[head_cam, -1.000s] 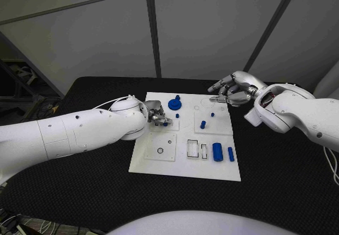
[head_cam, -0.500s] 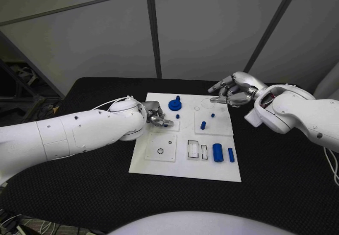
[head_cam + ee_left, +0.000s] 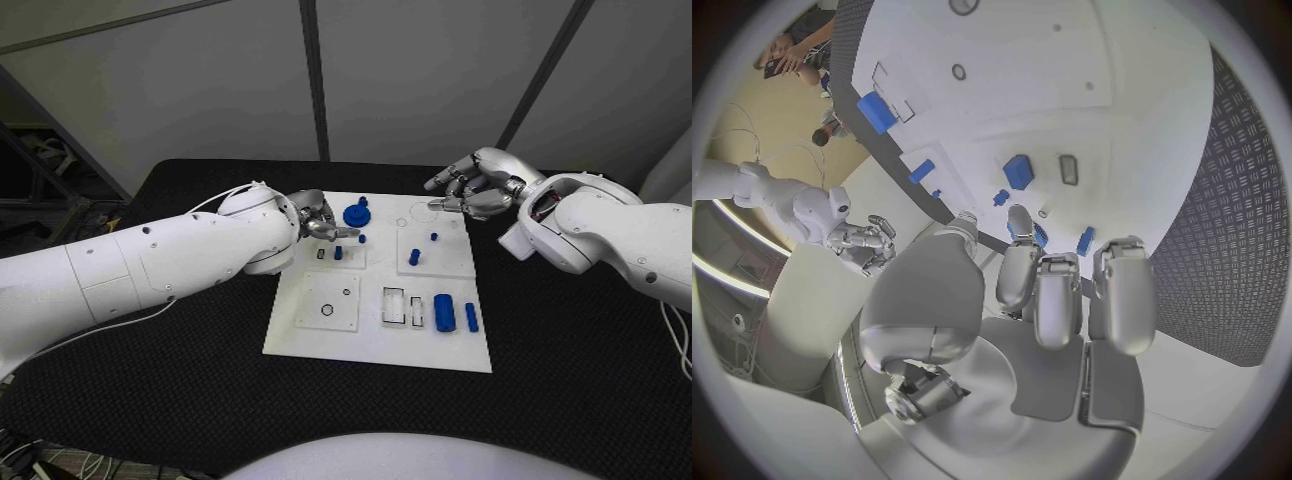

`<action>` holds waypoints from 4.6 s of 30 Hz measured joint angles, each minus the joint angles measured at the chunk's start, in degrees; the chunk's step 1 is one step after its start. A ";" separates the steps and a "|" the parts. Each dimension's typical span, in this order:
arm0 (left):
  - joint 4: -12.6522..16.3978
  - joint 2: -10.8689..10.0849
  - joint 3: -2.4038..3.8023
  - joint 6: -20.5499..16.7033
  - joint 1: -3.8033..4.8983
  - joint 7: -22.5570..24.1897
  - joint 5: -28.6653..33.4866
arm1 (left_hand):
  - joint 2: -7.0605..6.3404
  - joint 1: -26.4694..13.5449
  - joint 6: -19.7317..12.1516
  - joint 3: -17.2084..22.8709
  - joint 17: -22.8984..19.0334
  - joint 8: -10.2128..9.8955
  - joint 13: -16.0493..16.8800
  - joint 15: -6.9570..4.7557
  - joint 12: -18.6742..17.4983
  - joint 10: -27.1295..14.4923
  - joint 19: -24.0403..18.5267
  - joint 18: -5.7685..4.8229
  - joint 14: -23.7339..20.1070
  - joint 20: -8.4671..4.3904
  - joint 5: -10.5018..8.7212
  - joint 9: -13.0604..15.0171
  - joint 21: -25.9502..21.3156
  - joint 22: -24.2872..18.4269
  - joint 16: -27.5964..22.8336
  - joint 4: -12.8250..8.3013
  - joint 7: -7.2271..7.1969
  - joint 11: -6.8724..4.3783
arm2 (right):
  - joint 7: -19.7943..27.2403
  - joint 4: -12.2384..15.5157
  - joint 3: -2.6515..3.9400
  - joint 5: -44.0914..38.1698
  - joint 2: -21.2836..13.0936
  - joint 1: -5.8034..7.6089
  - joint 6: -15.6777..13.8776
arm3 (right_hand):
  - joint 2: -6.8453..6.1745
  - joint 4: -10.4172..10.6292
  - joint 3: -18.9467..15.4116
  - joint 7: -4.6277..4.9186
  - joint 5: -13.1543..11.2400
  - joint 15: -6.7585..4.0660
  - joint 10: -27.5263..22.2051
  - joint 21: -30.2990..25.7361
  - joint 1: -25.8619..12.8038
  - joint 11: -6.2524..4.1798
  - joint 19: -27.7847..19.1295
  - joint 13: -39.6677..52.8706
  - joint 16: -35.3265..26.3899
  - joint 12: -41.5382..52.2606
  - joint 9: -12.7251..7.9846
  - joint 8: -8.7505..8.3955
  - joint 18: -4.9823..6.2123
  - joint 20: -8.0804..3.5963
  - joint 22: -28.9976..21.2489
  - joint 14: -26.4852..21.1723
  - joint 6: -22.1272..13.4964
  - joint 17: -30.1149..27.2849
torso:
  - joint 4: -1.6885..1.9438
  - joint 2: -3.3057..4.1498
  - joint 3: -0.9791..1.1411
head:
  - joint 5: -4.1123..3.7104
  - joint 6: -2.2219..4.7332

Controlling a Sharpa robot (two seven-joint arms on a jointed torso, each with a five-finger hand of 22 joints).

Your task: Assemble the parts on the task board

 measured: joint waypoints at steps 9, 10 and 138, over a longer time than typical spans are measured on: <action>0.90 -1.71 3.11 1.92 1.02 -0.24 2.19 | 0.02 0.02 -0.41 -2.71 0.00 -0.62 0.00 0.00 -1.15 -0.76 -0.43 0.00 0.00 0.01 0.00 -0.54 -0.89 0.00 0.00 -0.23 0.41 0.05 | -0.01 -0.33 0.00 0.00 -0.01 0.00 0.18 | 0.00 0.00 0.00 0.00 0.00 0.00 -0.09 -0.14 0.00 -0.09 0.00 -0.05 0.00 -0.09 0.00 0.00 0.00 0.00 -0.06 0.00 0.00 0.00 | -0.02 0.02 0.03 | 0.02 0.21; 0.64 -1.76 3.26 2.58 1.51 -0.40 2.42 | 0.80 0.80 -0.41 -2.86 0.00 -0.94 0.00 0.00 -1.44 -1.03 -0.46 0.00 0.00 0.04 0.00 -0.71 -1.15 0.00 0.00 -0.38 0.41 0.21 | -0.02 -0.35 0.00 0.00 -0.01 0.00 0.20 | 0.00 0.00 0.00 0.00 0.00 0.00 -0.09 -0.14 0.00 -0.09 0.00 -0.05 0.00 -0.09 0.00 0.00 0.00 0.00 -0.05 0.00 0.00 0.00 | -0.02 0.03 0.04 | 0.04 0.26; -28.50 11.36 0.24 26.65 6.11 4.10 4.41 | 9.64 15.91 -4.89 15.07 0.00 -1.93 0.13 1.56 -4.32 -2.91 -1.21 0.00 -0.10 1.45 5.32 -10.43 -2.78 0.00 0.01 -17.30 2.68 1.69 | -0.29 -0.95 0.00 -0.52 1.53 0.00 0.97 | 0.00 -0.01 -0.01 0.00 0.00 0.00 -0.07 -0.14 0.00 -0.09 -0.19 -0.16 -0.20 -0.08 0.00 0.00 0.00 0.21 0.06 0.00 0.00 -0.01 | 0.05 -0.02 0.03 | 0.53 -0.17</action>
